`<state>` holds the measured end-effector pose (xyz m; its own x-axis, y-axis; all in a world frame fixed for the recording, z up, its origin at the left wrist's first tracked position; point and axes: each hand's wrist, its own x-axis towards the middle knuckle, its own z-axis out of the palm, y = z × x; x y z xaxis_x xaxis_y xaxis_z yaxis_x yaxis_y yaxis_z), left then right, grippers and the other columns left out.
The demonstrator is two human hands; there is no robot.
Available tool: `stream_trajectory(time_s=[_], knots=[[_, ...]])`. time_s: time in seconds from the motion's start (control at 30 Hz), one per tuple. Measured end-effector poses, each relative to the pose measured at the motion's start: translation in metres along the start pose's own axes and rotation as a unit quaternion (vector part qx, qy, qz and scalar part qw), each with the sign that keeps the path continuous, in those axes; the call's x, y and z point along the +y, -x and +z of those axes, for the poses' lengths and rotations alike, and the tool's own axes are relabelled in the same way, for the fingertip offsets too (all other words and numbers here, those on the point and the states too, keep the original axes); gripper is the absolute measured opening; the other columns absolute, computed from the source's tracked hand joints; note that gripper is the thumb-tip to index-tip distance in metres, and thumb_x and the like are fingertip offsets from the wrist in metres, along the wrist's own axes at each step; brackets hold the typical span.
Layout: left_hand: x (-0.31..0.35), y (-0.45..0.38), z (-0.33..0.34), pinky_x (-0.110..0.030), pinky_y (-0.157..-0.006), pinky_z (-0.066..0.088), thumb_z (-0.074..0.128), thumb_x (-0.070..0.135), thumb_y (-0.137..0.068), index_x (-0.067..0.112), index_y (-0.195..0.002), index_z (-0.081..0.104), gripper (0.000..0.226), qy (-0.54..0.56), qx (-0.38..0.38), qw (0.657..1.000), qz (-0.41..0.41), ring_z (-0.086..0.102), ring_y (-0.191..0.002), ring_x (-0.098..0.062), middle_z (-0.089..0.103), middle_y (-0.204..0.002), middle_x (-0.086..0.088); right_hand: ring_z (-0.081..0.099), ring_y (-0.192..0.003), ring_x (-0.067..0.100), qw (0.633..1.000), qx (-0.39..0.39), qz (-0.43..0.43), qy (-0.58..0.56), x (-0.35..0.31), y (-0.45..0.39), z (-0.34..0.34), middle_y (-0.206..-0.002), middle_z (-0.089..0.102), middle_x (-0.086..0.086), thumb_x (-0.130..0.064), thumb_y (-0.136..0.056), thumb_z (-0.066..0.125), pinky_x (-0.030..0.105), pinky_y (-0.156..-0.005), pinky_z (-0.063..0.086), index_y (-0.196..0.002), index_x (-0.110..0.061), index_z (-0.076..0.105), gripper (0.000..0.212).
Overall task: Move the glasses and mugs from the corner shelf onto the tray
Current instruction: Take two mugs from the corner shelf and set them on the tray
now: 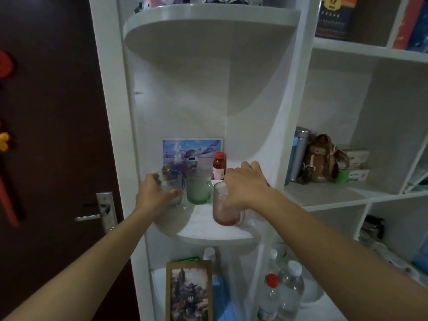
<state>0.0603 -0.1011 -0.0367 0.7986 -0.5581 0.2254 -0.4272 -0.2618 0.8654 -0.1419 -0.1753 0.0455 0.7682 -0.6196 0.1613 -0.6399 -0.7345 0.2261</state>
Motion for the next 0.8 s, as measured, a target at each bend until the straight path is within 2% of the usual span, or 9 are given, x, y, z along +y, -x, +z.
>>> stream_trajectory(time_s=[0.1,0.17,0.27,0.37,0.43,0.6,0.8], knots=[[-0.002,-0.001,-0.001,-0.046,-0.098,0.048,0.088,0.028,-0.069,0.007,-0.135,0.046,0.081,0.008,-0.003,1.000,-0.006,0.057,-0.114,-0.031,0.058,-0.129,-0.012,0.045,-0.086,0.024,0.998,0.010,-0.002,-0.059,0.001,-0.003,0.004,-0.080,0.051,-0.001,-0.055,-0.067,0.071,0.039,-0.081,0.034,-0.090,-0.018,0.054,0.047],[-0.002,0.001,-0.001,-0.047,-0.097,0.049,0.089,0.029,-0.068,0.009,-0.135,0.046,0.082,0.013,-0.004,1.000,-0.009,0.058,-0.112,-0.029,0.059,-0.127,-0.010,0.050,-0.083,0.023,0.995,0.025,0.000,-0.099,0.000,-0.005,0.010,-0.084,0.057,0.000,-0.055,-0.064,0.074,0.038,-0.076,0.038,-0.090,-0.017,0.056,0.050],[-0.003,0.004,0.000,-0.042,-0.092,0.050,0.089,0.030,-0.067,0.010,-0.135,0.047,0.083,0.011,0.002,1.000,-0.007,0.057,-0.106,-0.025,0.059,-0.124,-0.009,0.059,-0.082,0.022,0.963,0.019,0.033,-0.268,-0.003,-0.006,0.021,-0.095,0.061,0.002,-0.048,-0.060,0.081,0.034,-0.065,0.046,-0.099,-0.015,0.058,0.056],[-0.004,0.007,0.000,-0.043,-0.092,0.051,0.090,0.032,-0.065,0.010,-0.133,0.050,0.083,0.008,0.011,1.000,-0.001,0.057,-0.106,-0.024,0.060,-0.125,-0.009,0.058,-0.103,0.024,0.914,0.005,0.091,-0.396,-0.009,-0.001,0.029,-0.116,0.056,0.003,-0.049,-0.060,0.082,0.041,-0.084,0.053,-0.127,-0.017,0.045,0.083],[-0.003,0.010,-0.002,-0.045,-0.093,0.052,0.090,0.034,-0.064,0.011,-0.131,0.051,0.080,0.010,0.014,1.000,-0.001,0.058,-0.107,-0.025,0.059,-0.123,-0.008,0.058,-0.104,0.024,0.901,0.002,0.116,-0.418,-0.014,0.005,0.035,-0.116,0.057,0.003,-0.051,-0.061,0.082,0.044,-0.089,0.053,-0.129,-0.017,0.043,0.085],[-0.001,0.023,-0.008,-0.048,-0.089,0.054,0.092,0.035,-0.060,0.013,-0.122,0.055,0.076,0.017,0.021,1.000,0.006,0.061,-0.101,-0.025,0.061,-0.114,-0.006,0.061,-0.096,0.021,0.881,0.042,0.156,-0.445,-0.016,0.015,0.044,-0.111,0.062,0.000,-0.057,-0.056,0.083,0.043,-0.086,0.055,-0.123,-0.020,0.052,0.082],[0.013,0.060,-0.022,-0.039,-0.080,0.057,0.093,0.028,-0.058,0.016,-0.118,0.059,0.070,0.072,-0.003,0.997,0.040,0.062,-0.096,-0.020,0.062,-0.107,-0.002,0.063,-0.096,0.015,0.876,0.091,0.096,-0.464,-0.013,0.044,0.036,-0.107,0.066,-0.004,-0.054,-0.057,0.086,0.037,-0.085,0.056,-0.120,-0.020,0.058,0.077]])
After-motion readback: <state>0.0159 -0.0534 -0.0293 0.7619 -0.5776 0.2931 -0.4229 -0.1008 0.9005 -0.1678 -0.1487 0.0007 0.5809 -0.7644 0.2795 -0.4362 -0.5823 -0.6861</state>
